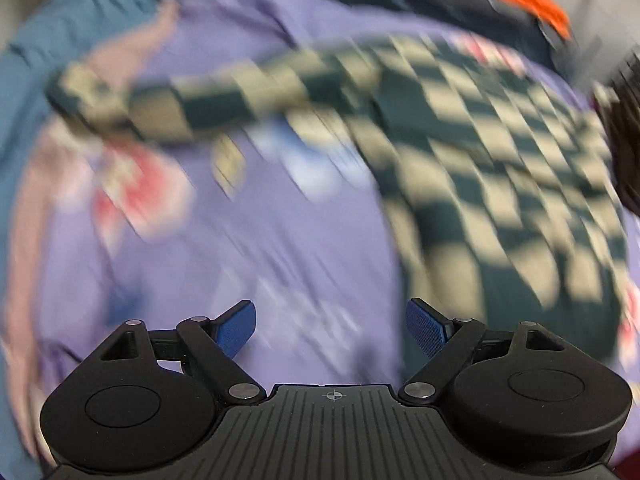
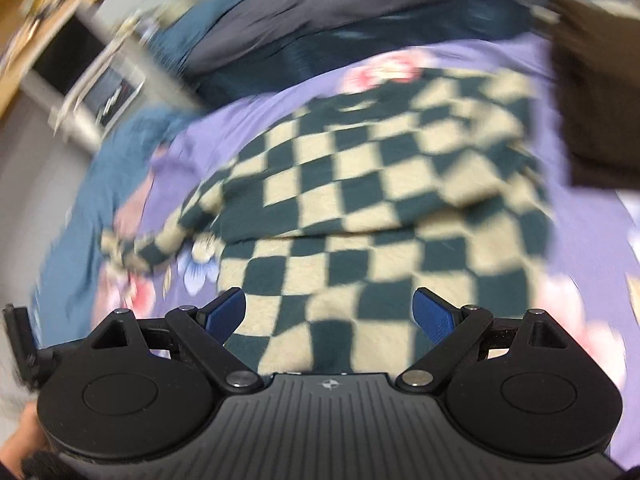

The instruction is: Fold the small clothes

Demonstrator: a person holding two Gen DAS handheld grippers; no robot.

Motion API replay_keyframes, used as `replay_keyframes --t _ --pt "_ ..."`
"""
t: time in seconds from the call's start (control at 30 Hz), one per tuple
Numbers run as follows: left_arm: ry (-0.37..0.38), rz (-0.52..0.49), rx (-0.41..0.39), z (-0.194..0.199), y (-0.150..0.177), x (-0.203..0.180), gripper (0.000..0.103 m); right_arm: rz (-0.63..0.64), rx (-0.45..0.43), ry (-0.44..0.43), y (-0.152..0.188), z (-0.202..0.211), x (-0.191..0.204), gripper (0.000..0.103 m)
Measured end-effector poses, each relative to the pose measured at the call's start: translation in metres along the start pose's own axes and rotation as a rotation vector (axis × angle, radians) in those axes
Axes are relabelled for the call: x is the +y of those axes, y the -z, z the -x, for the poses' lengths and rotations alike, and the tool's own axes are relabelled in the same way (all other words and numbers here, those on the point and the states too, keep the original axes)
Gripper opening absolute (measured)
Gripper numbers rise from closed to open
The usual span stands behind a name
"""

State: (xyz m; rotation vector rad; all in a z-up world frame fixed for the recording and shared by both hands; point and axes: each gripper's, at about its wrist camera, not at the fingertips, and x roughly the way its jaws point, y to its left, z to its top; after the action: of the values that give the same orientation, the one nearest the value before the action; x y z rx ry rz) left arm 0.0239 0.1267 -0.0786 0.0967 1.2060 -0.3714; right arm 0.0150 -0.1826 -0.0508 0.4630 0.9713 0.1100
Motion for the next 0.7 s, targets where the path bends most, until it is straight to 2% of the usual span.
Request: replay_keyframes --t 0.03,0.1,0.2,0.27,0.33,0.4,0.43,0.5,0.53,0.57,0.7 --pt "-0.003 -0.023 0.003 0.002 0.010 -0.007 0.103 0.063 0.019 -0.015 -0.007 -0.016 0.014 0.092" --pt "-0.055 -0.038 -0.006 0.011 0.022 -0.013 0.103 0.164 0.036 -0.039 -0.019 -0.049 0.041 0.092" --pt "-0.075 -0.006 -0.015 0.026 0.031 -0.004 0.103 0.221 0.056 -0.081 -0.038 -0.100 0.072 0.091" --pt "-0.097 0.031 -0.013 0.036 0.036 0.005 0.103 0.237 0.052 -0.083 -0.048 -0.131 0.087 0.087" --pt "-0.111 0.059 -0.007 0.044 0.039 0.012 0.103 0.255 0.063 -0.049 -0.052 -0.162 0.096 0.083" --pt "-0.120 0.084 0.003 0.048 0.041 0.015 0.103 0.277 0.112 0.009 -0.051 -0.192 0.098 0.076" --pt "-0.121 0.093 0.007 0.049 0.043 0.014 0.103 0.298 0.118 0.040 -0.049 -0.200 0.097 0.070" --pt "-0.119 0.103 0.012 0.049 0.046 0.010 0.103 0.313 0.053 0.046 -0.048 -0.193 0.092 0.051" --pt "-0.114 0.102 0.014 0.047 0.047 0.007 0.103 0.280 0.054 0.032 -0.050 -0.187 0.085 0.025" --pt "-0.110 0.099 0.019 0.045 0.048 0.003 0.103 0.242 0.044 0.009 -0.053 -0.178 0.078 0.016" --pt "-0.085 0.067 0.058 0.027 0.044 -0.012 0.103 0.077 -0.078 -0.058 -0.071 -0.106 0.033 0.015"
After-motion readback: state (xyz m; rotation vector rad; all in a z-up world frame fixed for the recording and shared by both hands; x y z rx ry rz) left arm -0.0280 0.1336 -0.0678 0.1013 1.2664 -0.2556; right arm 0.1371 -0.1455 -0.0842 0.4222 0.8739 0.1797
